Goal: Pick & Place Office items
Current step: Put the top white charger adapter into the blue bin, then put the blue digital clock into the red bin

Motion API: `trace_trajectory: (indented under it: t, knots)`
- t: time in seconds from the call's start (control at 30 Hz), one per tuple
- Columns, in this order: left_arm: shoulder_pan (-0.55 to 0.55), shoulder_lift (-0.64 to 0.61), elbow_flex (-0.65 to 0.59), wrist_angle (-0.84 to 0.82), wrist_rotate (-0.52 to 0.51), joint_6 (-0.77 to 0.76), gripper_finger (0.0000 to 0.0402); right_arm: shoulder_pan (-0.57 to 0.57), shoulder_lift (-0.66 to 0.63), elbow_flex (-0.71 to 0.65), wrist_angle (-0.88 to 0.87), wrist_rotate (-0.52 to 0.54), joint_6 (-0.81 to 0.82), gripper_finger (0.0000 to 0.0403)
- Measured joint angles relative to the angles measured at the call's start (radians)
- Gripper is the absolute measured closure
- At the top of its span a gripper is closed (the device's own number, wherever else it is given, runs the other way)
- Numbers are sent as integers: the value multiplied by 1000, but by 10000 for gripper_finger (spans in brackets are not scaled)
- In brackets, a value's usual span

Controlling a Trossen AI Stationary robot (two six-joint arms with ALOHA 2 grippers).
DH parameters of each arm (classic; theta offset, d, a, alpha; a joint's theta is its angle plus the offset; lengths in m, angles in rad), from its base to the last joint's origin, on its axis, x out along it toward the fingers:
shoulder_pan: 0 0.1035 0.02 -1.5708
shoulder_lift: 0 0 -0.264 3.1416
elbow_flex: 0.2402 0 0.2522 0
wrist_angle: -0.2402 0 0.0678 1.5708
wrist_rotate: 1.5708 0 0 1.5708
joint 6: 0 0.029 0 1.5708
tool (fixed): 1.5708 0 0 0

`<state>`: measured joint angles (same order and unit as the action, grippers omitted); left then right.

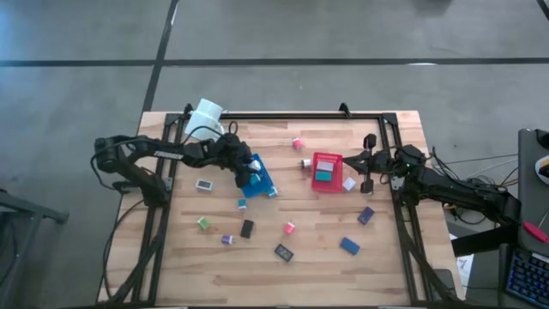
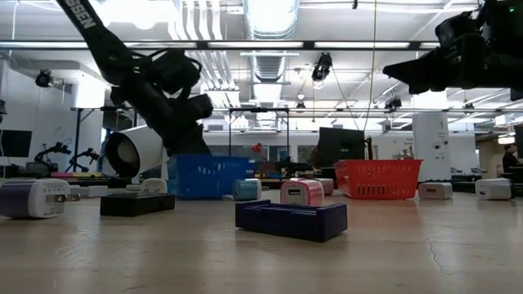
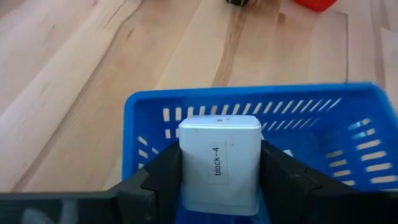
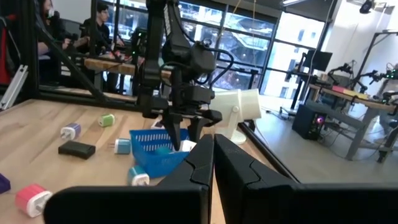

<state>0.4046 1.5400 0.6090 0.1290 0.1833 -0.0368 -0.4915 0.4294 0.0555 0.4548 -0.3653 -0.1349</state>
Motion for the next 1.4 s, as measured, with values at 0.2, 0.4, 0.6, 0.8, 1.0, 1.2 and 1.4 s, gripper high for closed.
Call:
trace_trajectory:
  t: [0.2, 0.4, 0.6, 0.8, 1.0, 1.2, 1.4]
  knots:
    - [1, -32, -2, -11, 0, 0, 169, 0, 0, 0, 0, 0, 0, 394]
    - [1, -96, -2, -33, 0, 45, 93, 0, 0, 0, 0, 0, -1, 394]
    - [6, -285, -1, -70, 62, 191, 99, 0, 0, 0, 0, 0, 0, 394]
    - [41, -596, -11, -40, 205, 351, 190, 0, -1, 0, 0, 0, -15, 394]
    - [69, -793, -77, -3, 207, 293, 360, 0, -1, 0, 0, 0, -25, 394]
    - [91, -967, -221, -4, 200, 252, 387, 0, -1, 0, 1, 0, -13, 394]
    - [166, -1112, -312, 26, 78, 240, 397, 0, -1, 0, 12, 0, -12, 394]
